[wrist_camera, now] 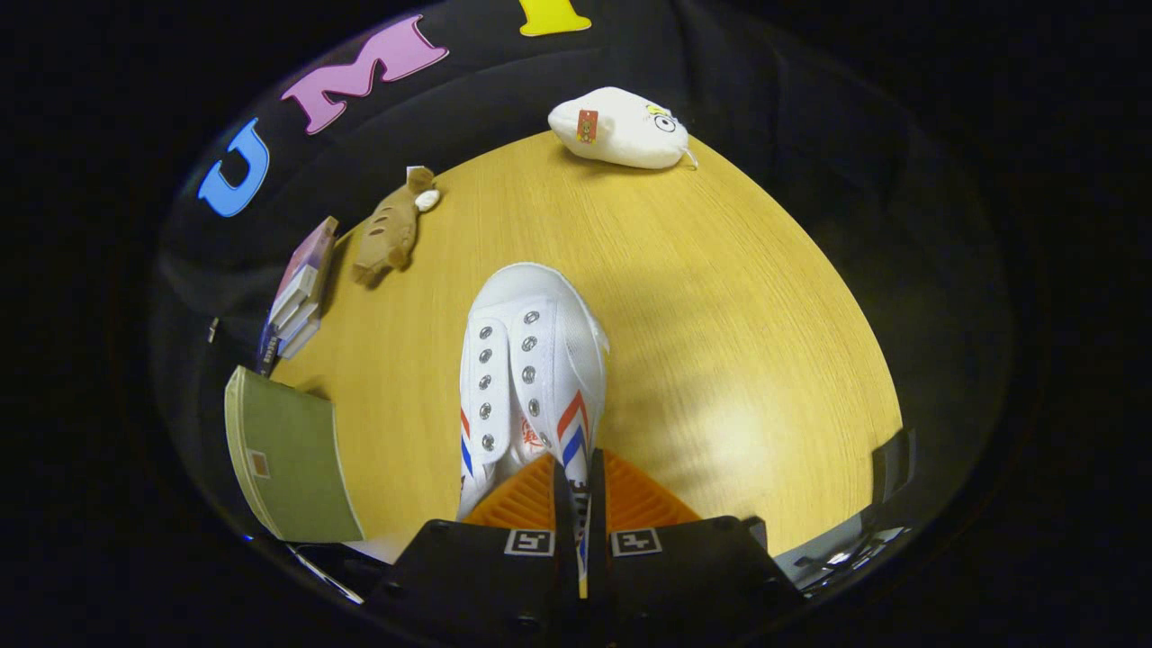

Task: Open the storage box then place both shoes into the box .Put the left shoe in first, then the right shoe, with the right side of both shoes facing outward in a uniform manner.

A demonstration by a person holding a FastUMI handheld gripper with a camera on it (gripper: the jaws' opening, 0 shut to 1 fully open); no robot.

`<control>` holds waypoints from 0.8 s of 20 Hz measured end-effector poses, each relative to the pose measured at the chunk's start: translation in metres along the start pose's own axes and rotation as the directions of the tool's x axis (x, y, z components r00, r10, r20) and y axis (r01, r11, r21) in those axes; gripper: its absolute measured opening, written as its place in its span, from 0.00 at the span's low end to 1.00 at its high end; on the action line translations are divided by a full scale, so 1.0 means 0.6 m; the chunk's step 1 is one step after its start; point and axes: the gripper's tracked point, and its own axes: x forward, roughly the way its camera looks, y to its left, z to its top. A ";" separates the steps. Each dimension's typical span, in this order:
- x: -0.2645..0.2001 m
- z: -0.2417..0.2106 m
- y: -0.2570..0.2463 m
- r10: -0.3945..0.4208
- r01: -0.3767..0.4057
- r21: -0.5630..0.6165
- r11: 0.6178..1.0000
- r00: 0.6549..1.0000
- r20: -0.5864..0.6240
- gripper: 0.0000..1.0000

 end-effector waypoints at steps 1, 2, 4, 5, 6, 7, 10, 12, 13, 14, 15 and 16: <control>-0.017 -0.001 0.021 0.010 -0.010 0.006 1.000 1.000 0.012 0.08; -0.034 -0.001 0.042 0.018 -0.018 0.007 1.000 0.999 0.026 0.08; -0.066 -0.002 0.088 0.031 -0.031 0.000 1.000 0.998 0.056 0.08; -0.075 -0.004 0.115 0.039 -0.039 -0.005 0.999 0.997 0.069 0.08; -0.092 -0.008 0.141 0.048 -0.048 -0.009 0.999 0.996 0.081 0.08; -0.105 -0.011 0.165 0.058 -0.057 -0.011 0.998 0.994 0.091 0.08; -0.143 -0.023 0.248 0.089 -0.087 -0.019 0.996 0.989 0.118 0.08; -0.160 -0.037 0.304 0.109 -0.107 -0.023 0.994 0.987 0.121 0.08; -0.165 -0.046 0.332 0.122 -0.121 -0.020 0.992 0.985 0.118 0.08; -0.169 -0.055 0.363 0.139 -0.137 -0.019 0.990 0.984 0.116 0.08; -0.172 -0.065 0.397 0.157 -0.156 -0.020 0.988 0.981 0.112 0.08; -0.172 -0.076 0.425 0.172 -0.171 -0.022 0.985 0.979 0.107 0.08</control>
